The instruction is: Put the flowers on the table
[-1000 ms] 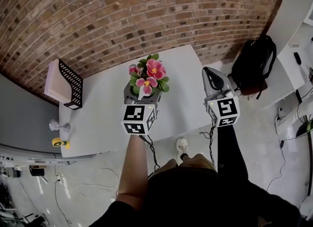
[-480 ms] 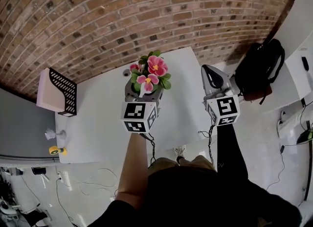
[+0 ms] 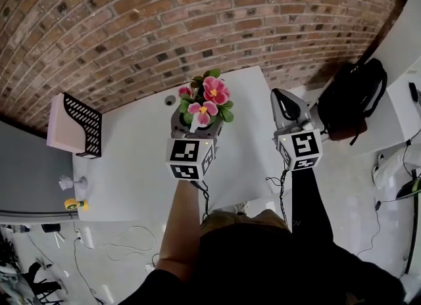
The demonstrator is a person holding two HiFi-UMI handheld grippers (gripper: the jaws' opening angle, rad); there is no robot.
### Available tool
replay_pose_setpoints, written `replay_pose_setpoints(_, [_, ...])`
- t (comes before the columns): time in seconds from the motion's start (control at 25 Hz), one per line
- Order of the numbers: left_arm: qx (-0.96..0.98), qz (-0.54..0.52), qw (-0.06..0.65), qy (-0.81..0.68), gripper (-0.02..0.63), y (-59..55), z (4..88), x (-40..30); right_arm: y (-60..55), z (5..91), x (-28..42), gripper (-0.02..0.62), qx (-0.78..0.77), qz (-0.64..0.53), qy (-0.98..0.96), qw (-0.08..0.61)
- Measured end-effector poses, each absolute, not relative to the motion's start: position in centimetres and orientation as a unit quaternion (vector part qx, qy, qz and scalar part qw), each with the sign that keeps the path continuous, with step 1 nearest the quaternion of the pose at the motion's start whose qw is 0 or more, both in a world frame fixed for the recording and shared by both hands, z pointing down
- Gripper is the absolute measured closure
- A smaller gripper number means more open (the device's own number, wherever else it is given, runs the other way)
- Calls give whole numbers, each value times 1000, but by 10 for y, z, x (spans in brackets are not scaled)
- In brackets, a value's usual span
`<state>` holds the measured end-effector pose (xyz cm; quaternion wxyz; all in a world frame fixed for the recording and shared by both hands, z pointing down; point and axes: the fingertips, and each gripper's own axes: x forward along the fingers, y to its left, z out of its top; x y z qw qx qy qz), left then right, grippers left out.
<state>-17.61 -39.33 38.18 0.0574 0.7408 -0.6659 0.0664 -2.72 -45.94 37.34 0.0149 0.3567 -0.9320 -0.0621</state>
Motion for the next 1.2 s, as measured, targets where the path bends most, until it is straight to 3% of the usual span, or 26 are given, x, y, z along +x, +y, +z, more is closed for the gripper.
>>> replay_pose_setpoints(0.4, [746,67,83,-657,264,-422,416,-173,-474,401,-17,594,368,-47,-928,41])
replay_pose_setpoints(1.2, [801,95,112,-580,264,-494,580,-96,-485,472,52,594,423,-4,-899,113])
